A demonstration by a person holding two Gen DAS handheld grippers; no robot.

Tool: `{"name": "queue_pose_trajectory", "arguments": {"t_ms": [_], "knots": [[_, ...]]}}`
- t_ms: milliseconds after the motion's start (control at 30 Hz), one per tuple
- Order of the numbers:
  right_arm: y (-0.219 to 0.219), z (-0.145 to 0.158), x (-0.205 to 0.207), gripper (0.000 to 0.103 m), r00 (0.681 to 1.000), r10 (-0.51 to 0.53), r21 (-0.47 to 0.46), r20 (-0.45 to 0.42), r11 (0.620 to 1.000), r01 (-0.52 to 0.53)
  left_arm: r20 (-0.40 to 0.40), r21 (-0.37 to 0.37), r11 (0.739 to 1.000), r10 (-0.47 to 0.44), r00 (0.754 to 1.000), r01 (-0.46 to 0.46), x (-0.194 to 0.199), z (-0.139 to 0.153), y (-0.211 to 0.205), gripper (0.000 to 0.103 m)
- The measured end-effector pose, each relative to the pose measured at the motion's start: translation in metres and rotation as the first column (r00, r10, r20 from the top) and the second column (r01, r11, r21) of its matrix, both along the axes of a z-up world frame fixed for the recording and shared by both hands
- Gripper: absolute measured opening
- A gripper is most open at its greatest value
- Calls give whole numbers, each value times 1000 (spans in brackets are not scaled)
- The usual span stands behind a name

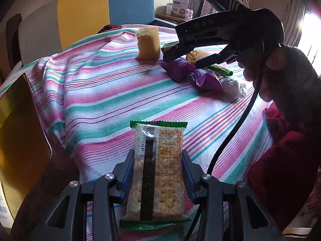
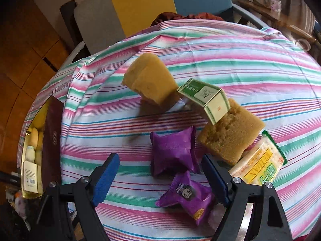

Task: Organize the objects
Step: 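Lift the snack bar with the left gripper while the right grasps a purple candy packet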

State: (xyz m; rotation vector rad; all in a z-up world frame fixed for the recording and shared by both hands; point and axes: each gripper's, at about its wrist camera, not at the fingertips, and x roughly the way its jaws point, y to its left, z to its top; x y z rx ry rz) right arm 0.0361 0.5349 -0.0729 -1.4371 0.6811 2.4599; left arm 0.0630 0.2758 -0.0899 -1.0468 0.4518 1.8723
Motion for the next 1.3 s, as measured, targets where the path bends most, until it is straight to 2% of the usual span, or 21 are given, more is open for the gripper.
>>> {"name": "queue_pose_trajectory", "arguments": {"t_ms": [67,133,200,267,367,533,667,733,833,933,1033,1100,1233,1300], "knots": [[0,-5,-3,84,1000,3,-16,17,1000,-2,6,5,1000,4,1000,-4,-1,0,0,43],[3,-11,-7,89,999,-26,-11,40,1000,27,14,13,1000,7,1000,-7,-1,0,0,43],[6,-16,-11,92,999,-25,-69,36,997,27,21,19,1000,9,1000,-10,-1,0,-1,43],[4,-12,-13,92,999,20,-182,-43,983,-28,29,25,1000,11,1000,-12,-3,0,-2,43],[2,-3,-13,93,991,24,-267,-134,962,-59,28,26,1000,10,1000,-11,-3,-1,-2,43],[7,-6,-11,93,995,-16,-244,-96,970,-7,33,32,999,11,999,-12,-5,-2,-2,43],[3,3,-13,93,994,-17,-155,-104,988,1,41,37,999,9,999,-10,-4,-2,-2,43],[-5,11,-14,93,996,11,-26,-87,1000,-13,47,36,999,6,999,-7,-5,-2,-2,43],[-24,18,-18,93,992,117,141,-41,984,-110,55,38,999,2,998,-4,-7,-2,-2,43],[-41,15,-27,93,960,262,306,96,910,-279,66,46,999,2,998,-5,-9,-2,-4,43],[-53,1,-39,91,890,373,374,263,811,-451,76,53,999,5,997,-9,-11,-1,-3,43],[-53,-7,-44,88,853,397,404,340,757,-513,77,54,999,4,997,-8,-12,-1,-3,43],[-48,-18,-62,88,817,422,394,394,725,-565,86,59,998,2,996,-7,-13,-1,-3,43],[-43,-23,-69,84,814,428,373,393,735,-566,91,62,998,3,996,-9,-14,-1,-3,43]]}}
